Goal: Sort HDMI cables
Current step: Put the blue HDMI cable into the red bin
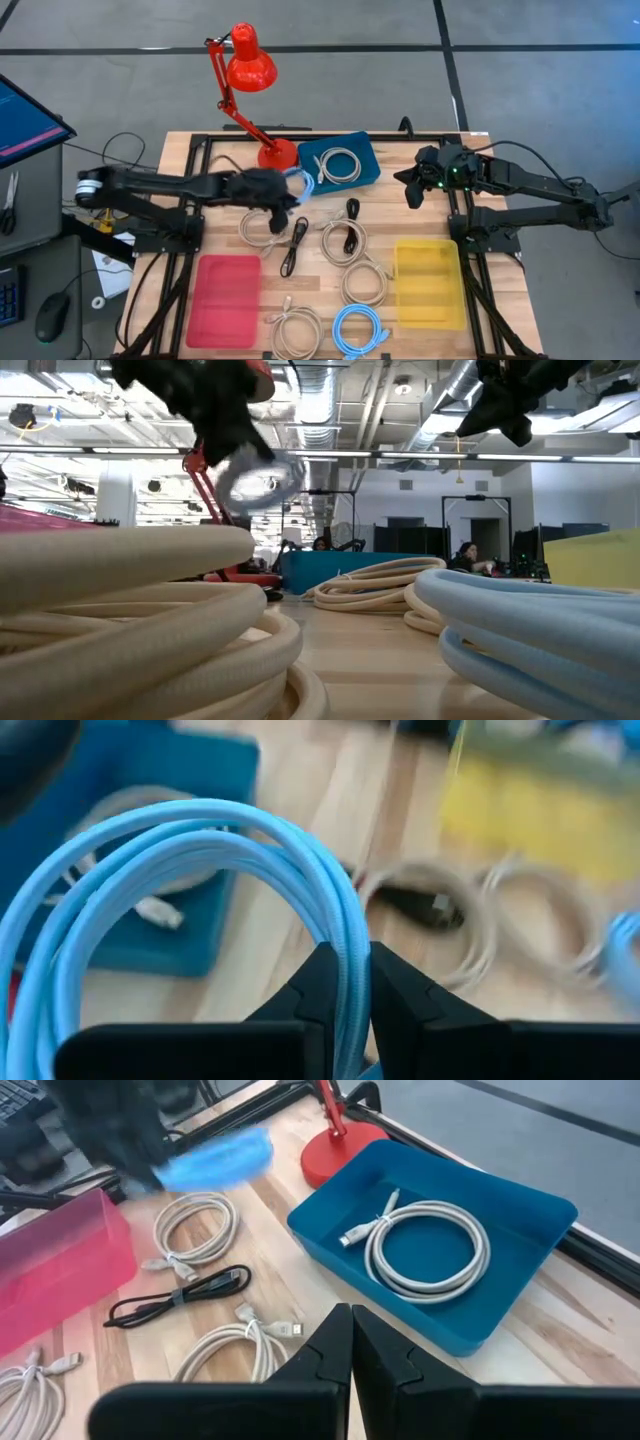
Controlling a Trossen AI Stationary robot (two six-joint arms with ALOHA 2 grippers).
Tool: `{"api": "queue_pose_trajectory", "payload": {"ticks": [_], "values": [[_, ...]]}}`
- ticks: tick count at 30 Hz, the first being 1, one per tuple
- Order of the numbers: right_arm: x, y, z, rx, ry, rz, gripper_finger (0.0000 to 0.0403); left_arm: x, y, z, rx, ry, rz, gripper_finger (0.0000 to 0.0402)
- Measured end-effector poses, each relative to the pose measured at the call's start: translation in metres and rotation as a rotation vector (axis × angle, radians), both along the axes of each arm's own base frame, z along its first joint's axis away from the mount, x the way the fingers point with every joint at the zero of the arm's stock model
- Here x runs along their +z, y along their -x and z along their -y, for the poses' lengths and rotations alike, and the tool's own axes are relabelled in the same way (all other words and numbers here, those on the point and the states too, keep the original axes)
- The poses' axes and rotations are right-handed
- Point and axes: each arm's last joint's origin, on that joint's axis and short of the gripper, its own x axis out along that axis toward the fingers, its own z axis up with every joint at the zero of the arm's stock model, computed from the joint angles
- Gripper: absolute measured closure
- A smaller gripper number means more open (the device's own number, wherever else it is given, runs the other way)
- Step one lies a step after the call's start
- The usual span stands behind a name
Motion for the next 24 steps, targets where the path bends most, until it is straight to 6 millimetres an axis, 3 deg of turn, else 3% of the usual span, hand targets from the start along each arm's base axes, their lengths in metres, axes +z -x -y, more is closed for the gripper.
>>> {"api": "queue_pose_trajectory", "payload": {"ticks": [5, 9, 18, 24], "values": [[0.000, 0.000, 0.000, 0.000, 0.000, 0.002, 0.0403, 0.035, 0.030, 0.004, 0.043, 0.085, 0.158, 0.0365], [0.000, 0.000, 0.000, -0.001, 0.000, 0.003, 0.0403, 0.049, 0.053, 0.013, 0.061, 0.203, 0.203, 0.0365], [0.001, 0.000, 0.002, -0.053, 0.029, 0.000, 0.0403, 0.050, 0.073, 0.046, 0.065, 0.484, 0.160, 0.0365], [0.001, 0.002, 0.007, -0.092, 0.044, -0.003, 0.0403, 0.047, 0.078, 0.070, 0.090, 0.549, 0.132, 0.0365]]}}
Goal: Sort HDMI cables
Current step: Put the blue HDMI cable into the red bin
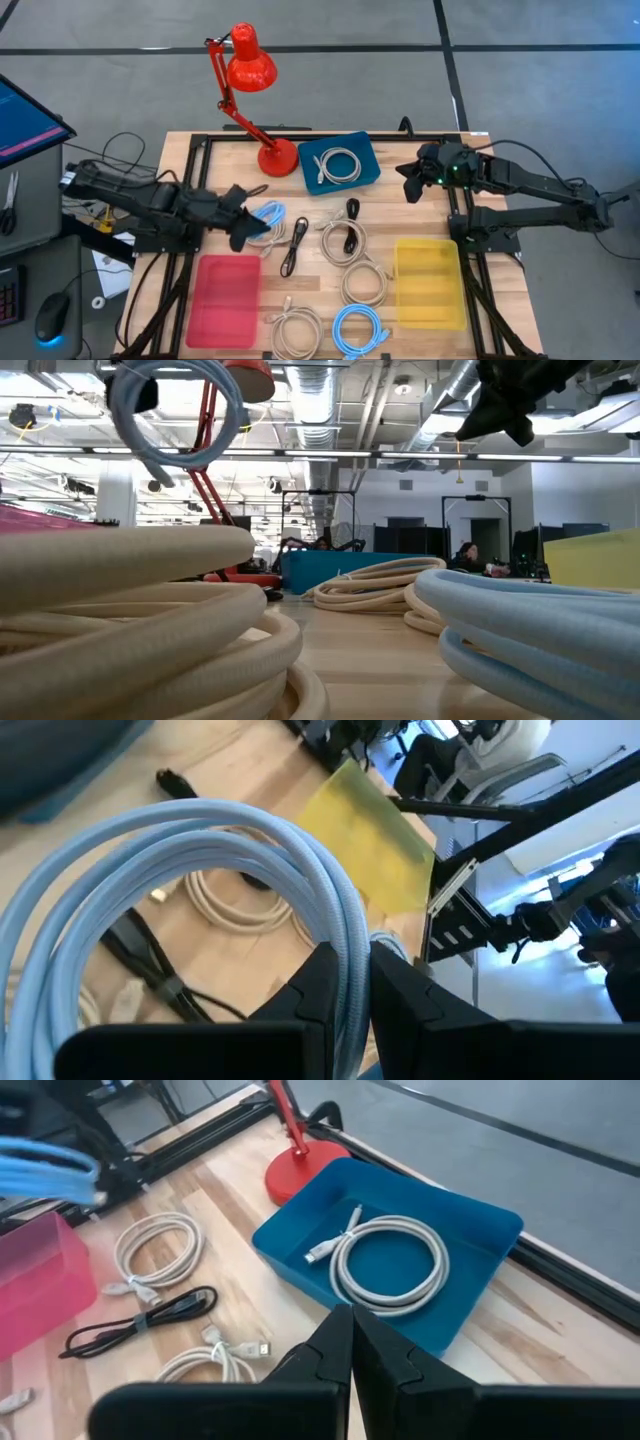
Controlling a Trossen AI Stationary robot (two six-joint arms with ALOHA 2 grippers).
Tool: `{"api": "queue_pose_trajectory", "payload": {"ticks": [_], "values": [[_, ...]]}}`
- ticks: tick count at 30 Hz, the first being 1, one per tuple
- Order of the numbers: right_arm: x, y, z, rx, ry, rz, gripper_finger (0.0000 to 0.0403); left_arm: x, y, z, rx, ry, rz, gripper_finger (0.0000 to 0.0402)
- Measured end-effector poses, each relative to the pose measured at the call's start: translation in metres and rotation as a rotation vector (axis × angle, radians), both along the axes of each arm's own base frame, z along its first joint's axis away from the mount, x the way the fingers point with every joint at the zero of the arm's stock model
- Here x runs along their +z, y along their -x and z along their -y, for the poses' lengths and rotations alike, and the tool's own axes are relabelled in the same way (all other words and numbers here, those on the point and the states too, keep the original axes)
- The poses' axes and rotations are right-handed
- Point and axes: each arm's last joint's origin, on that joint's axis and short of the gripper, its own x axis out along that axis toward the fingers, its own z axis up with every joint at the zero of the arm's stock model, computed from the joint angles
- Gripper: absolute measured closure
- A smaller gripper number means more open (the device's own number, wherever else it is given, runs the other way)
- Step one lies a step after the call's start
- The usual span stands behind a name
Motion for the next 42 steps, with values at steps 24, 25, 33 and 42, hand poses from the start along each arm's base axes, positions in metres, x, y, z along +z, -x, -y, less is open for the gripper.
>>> {"api": "queue_pose_trajectory", "payload": {"ticks": [24, 25, 33, 42], "values": [[-0.001, 0.003, 0.008, -0.040, -0.001, -0.012, 0.0403, 0.006, 0.002, 0.120, -0.029, 0.141, -0.443, 0.0365], [-0.001, 0.003, 0.007, -0.037, -0.008, -0.009, 0.0403, 0.003, 0.007, 0.122, -0.015, 0.150, -0.477, 0.0365], [-0.001, 0.003, 0.007, -0.043, -0.041, 0.008, 0.0403, -0.022, 0.014, 0.136, 0.060, 0.095, -0.662, 0.0365], [-0.001, 0.003, 0.007, -0.046, -0.043, 0.010, 0.0403, -0.061, -0.002, 0.156, 0.108, -0.027, -0.752, 0.0365]]}}
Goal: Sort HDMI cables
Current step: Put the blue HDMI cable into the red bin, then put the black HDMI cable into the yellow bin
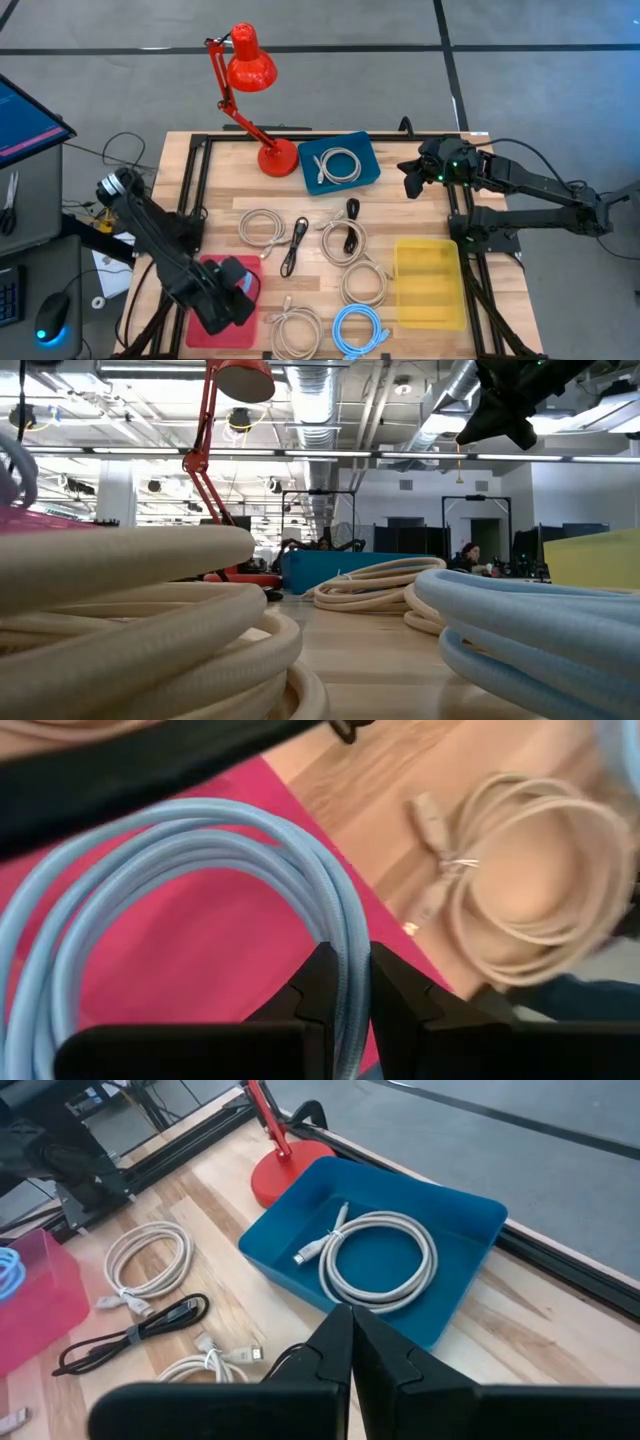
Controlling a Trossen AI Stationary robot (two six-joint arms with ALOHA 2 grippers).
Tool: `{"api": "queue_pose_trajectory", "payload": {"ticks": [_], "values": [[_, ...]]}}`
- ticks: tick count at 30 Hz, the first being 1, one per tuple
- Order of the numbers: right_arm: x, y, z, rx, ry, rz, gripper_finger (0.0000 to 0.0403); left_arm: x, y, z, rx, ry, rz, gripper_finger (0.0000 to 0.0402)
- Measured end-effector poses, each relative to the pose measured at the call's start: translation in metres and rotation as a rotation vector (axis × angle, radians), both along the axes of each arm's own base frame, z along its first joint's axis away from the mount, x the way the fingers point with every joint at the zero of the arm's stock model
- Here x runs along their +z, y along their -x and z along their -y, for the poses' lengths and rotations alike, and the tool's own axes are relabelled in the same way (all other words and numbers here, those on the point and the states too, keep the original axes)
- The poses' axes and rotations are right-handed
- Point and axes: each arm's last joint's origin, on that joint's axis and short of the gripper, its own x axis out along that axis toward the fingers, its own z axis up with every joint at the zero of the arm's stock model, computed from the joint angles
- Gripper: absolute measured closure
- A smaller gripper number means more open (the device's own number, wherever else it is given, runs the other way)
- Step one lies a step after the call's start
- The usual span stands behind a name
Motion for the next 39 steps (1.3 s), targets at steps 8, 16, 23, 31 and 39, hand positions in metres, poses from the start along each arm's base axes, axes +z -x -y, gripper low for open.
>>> {"api": "queue_pose_trajectory", "payload": {"ticks": [8, 16, 23, 31, 39], "values": [[0.000, 0.000, 0.000, -0.001, 0.001, 0.000, 0.0403, -0.026, -0.008, 0.010, 0.000, -0.074, -0.056, 0.0365], [0.000, 0.000, 0.000, -0.001, 0.001, 0.000, 0.0403, -0.051, -0.010, 0.018, -0.007, -0.111, -0.088, 0.0365], [0.000, 0.000, 0.000, -0.002, 0.002, 0.000, 0.0403, -0.068, -0.008, 0.017, 0.012, -0.109, -0.091, 0.0365], [0.000, 0.000, 0.000, 0.000, 0.001, 0.000, 0.0403, -0.071, -0.008, 0.016, 0.012, -0.109, -0.091, 0.0318], [0.000, 0.000, 0.000, 0.002, 0.003, -0.001, 0.0403, -0.070, -0.007, 0.018, -0.003, -0.045, -0.142, 0.0270]]}}
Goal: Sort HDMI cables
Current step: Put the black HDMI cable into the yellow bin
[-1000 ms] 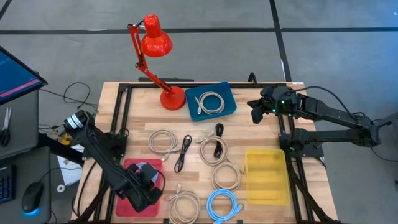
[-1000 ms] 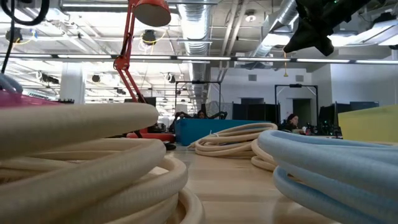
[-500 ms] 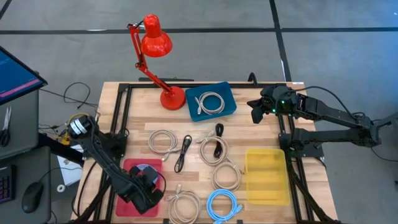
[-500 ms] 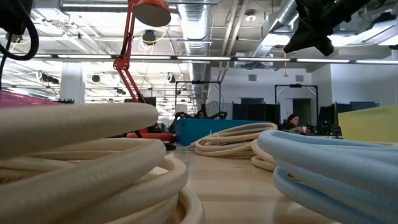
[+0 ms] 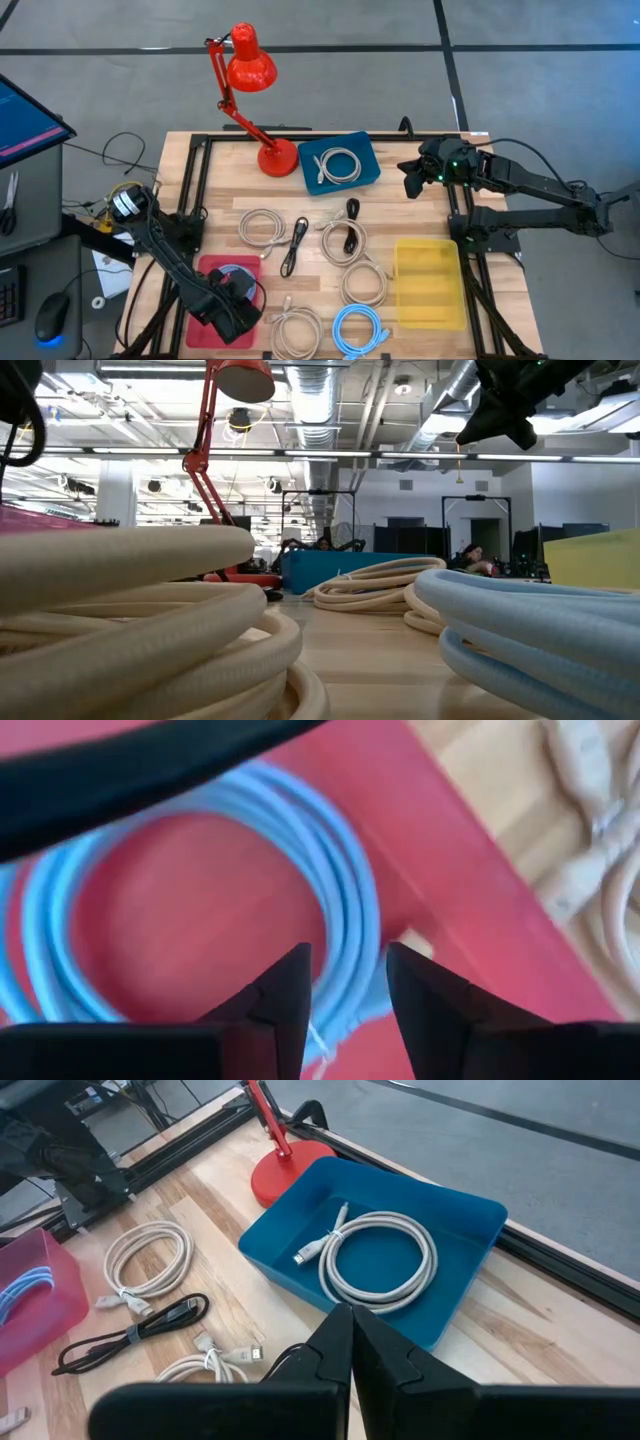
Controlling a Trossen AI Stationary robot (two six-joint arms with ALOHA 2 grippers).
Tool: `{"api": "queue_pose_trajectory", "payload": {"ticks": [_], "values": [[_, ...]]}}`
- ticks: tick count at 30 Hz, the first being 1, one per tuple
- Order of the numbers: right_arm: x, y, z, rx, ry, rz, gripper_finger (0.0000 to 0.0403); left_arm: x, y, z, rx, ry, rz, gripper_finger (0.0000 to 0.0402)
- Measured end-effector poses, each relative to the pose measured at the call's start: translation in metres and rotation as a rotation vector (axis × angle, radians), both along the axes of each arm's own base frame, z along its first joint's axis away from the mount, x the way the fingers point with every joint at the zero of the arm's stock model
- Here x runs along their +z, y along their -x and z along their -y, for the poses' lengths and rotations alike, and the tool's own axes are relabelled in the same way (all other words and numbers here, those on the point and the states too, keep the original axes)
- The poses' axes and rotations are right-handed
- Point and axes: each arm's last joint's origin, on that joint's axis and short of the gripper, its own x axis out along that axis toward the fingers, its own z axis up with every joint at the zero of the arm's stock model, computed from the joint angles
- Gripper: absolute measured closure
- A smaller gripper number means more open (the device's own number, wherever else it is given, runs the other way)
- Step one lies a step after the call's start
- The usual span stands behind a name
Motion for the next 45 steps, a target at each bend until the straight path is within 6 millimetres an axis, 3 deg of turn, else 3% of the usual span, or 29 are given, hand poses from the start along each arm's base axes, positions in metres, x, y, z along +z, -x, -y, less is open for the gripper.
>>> {"api": "queue_pose_trajectory", "payload": {"ticks": [5, 12, 14, 19, 24, 30, 39, 45], "values": [[0.000, 0.000, 0.000, 0.001, 0.000, 0.000, 0.0403, 0.026, 0.005, -0.005, -0.023, 0.088, 0.050, 0.0295], [0.000, 0.000, 0.000, 0.003, 0.003, -0.002, 0.0403, 0.086, 0.020, -0.031, -0.060, 0.192, 0.276, 0.0369], [0.000, 0.000, 0.000, 0.003, 0.004, -0.002, 0.0403, 0.099, 0.024, -0.039, -0.058, 0.169, 0.376, 0.0392], [0.000, 0.000, -0.001, 0.021, -0.006, 0.002, 0.0403, 0.125, 0.030, -0.061, -0.049, 0.038, 0.610, 0.0397], [0.002, -0.003, -0.003, 0.100, -0.041, 0.039, 0.0403, 0.143, 0.026, -0.078, -0.091, -0.106, 0.756, 0.0398], [0.005, -0.005, -0.005, 0.195, -0.056, 0.078, 0.0403, 0.160, 0.008, -0.095, -0.176, -0.313, 0.859, 0.0398], [0.009, -0.007, -0.006, 0.247, -0.060, 0.128, 0.0403, 0.171, -0.016, -0.122, -0.213, -0.616, 0.852, 0.0397], [0.009, -0.007, -0.006, 0.234, -0.086, 0.138, 0.0403, 0.173, -0.019, -0.134, -0.271, -0.694, 0.803, 0.0397]]}}
